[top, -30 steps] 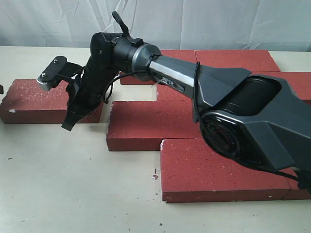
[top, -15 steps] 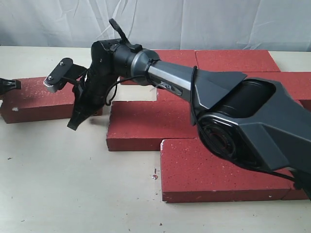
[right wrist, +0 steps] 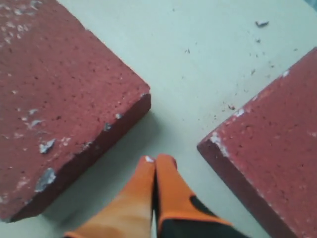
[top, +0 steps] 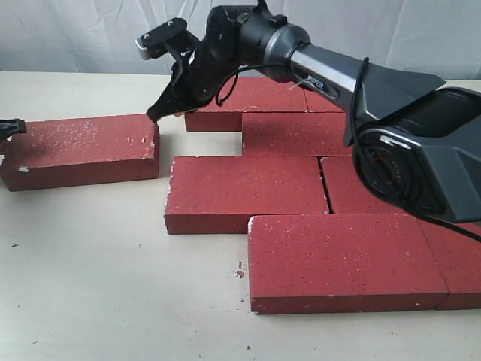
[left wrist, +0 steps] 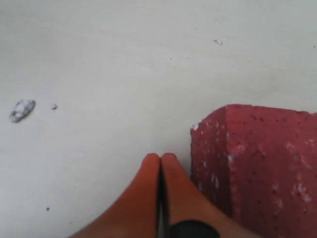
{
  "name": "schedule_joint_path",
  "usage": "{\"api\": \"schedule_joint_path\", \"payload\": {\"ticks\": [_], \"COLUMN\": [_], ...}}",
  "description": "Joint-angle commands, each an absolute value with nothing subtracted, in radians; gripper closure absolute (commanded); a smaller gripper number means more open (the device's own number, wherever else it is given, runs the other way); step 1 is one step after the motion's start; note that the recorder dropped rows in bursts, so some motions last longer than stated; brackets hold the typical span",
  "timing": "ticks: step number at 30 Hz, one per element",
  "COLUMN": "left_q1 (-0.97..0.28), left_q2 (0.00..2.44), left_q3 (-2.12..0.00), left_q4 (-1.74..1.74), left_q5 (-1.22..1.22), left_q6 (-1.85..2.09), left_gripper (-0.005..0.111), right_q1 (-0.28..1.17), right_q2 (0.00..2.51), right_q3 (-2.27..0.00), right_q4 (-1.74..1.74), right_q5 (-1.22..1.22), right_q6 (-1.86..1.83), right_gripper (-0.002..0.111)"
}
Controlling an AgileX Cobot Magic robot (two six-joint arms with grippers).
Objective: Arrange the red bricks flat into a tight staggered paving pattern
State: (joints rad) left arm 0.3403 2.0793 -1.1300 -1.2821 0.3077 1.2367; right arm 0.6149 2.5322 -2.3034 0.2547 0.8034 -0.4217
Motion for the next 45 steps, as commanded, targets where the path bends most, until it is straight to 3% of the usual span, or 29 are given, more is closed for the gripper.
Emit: {"api": "schedule_joint_path", "payload": {"ticks": [1,17,45], "left_q1": [0.345,0.345,0.328], "left_q2": [2.110,2.132,2.188], "left_q3": [-1.147,-1.174,-1.200], "left_q4": [-1.309,-1.381,-1.536], "left_q5": [0.325,0.474,0.649], "left_q6": [1.242,1.317,1.504], "left_gripper": [0.107,0.107,0.107], "right_q1": [0.618,0.619,0.618], "right_q2": [2.578,2.598,2.574], "right_q3": [-2.300,-2.300,-2.300], "right_q4": [0.284,0.411,0.169], "right_q5": [0.768,0.786,0.938], "right_q6": [-0.408,-0.451,-0.381], "right_gripper": [0.109,0.109,0.109]}}
